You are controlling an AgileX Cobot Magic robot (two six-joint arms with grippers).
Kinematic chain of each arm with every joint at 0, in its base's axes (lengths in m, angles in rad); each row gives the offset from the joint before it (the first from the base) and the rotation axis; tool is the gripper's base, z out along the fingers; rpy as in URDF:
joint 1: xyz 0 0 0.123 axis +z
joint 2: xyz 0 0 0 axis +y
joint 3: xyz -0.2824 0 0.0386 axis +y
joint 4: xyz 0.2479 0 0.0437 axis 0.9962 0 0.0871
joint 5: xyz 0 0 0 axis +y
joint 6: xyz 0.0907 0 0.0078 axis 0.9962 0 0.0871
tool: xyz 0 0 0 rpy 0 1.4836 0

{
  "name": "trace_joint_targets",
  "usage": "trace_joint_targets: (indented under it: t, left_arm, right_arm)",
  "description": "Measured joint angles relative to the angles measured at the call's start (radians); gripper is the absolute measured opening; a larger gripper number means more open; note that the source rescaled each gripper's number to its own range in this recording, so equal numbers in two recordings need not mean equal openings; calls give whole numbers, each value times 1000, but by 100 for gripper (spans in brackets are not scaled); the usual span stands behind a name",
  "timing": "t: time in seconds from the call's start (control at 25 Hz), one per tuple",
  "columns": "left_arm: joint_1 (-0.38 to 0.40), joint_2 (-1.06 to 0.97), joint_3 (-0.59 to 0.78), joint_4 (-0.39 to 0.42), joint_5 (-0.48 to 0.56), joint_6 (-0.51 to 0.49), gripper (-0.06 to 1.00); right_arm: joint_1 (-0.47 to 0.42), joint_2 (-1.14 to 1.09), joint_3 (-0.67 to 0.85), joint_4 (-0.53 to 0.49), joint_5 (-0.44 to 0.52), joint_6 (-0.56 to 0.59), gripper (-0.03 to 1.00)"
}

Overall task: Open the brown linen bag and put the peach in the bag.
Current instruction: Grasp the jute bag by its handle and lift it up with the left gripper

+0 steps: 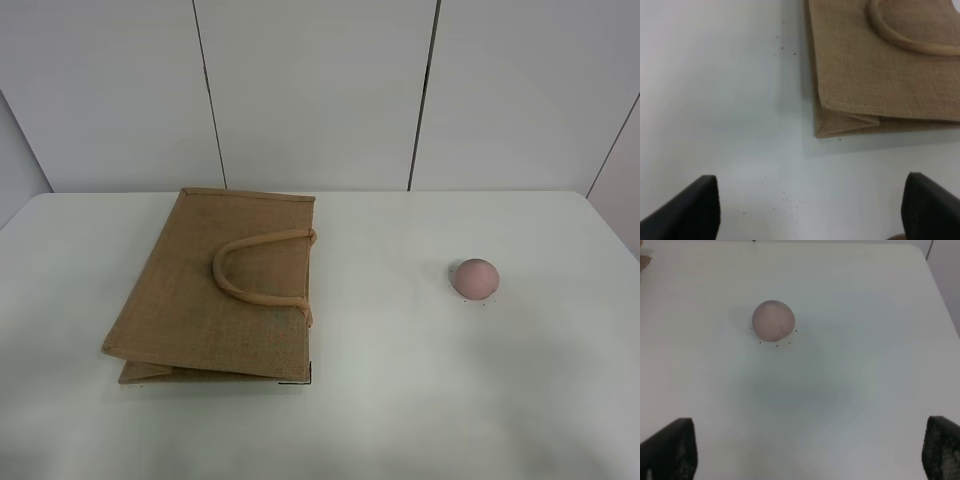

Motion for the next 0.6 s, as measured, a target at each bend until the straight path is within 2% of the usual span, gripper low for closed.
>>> trace_joint_targets:
  t: [0.4, 0.6]
  left_arm:
    - [0, 19, -21, 0, 4, 0, 100]
    - [0, 247, -133, 0, 22, 0, 100]
  right_arm:
    - [0, 0, 0, 0, 0, 0, 100]
    - [0, 0, 0, 0, 0, 0, 100]
